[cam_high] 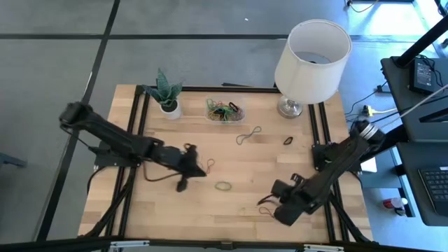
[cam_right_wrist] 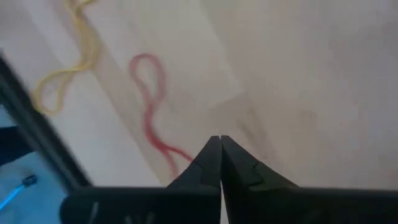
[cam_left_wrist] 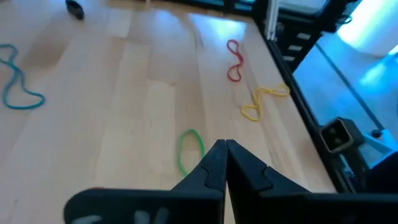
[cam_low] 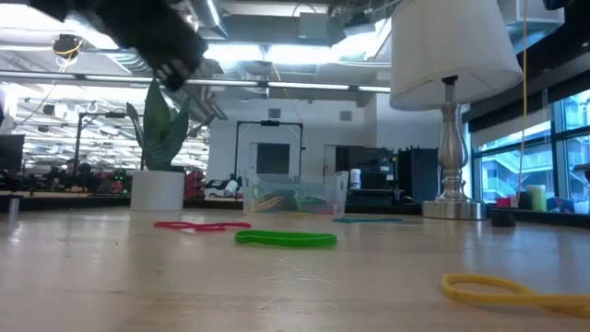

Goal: Pick and place rubber bands into bin
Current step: Put the red rubber band into the transparent bin

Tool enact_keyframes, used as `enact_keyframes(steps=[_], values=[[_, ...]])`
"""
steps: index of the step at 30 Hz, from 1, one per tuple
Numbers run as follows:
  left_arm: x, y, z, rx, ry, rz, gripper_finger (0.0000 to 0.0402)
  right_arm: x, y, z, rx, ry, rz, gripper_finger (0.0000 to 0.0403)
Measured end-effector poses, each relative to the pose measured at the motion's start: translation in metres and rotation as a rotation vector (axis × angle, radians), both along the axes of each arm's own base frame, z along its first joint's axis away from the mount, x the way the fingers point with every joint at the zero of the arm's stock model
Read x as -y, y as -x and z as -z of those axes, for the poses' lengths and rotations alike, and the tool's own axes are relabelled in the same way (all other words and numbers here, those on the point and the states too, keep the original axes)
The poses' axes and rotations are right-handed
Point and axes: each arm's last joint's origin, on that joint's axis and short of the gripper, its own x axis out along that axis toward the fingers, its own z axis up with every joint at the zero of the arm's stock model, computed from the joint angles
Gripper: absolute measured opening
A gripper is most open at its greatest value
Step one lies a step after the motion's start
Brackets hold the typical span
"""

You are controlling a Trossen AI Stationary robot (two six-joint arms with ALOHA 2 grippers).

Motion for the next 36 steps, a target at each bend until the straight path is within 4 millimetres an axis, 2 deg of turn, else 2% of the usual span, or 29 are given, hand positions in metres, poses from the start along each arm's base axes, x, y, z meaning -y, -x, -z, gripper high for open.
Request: enact_keyframes(steps=[4, 8, 16, 19, 25, 31, 36], values=[[-0.010, 0.030, 0.001, 0.059, -0.038, 0.028, 0.0001, -0.016, -0.016, 0.013, -0.034, 0.016, -0.001, 0.0018], [-0.020, 0.050, -0.001, 0.136, -0.099, 0.048, 0.0001, -0.025, -0.028, 0.028, -0.029, 0.008, 0.024, 0.0047], [-0.039, 0.075, 0.000, 0.167, -0.189, 0.033, 0.0001, -0.030, -0.050, 0.062, -0.014, -0.014, 0.051, 0.0113], [-0.045, 0.083, 0.004, 0.183, -0.194, 0.031, 0.0001, -0.028, -0.055, 0.074, -0.037, 0.010, 0.045, 0.0123], [-0.057, 0.096, 0.010, 0.264, -0.176, 0.029, 0.0001, -0.025, -0.061, 0.089, -0.066, 0.037, 0.067, 0.0098], [-0.064, 0.105, 0.019, 0.383, -0.104, 0.013, 0.0001, -0.023, -0.062, 0.092, -0.073, 0.038, 0.092, 0.0012], [-0.062, 0.109, 0.024, 0.438, -0.074, 0.065, 0.0001, -0.021, -0.070, 0.082, -0.083, 0.039, 0.165, 0.0003]])
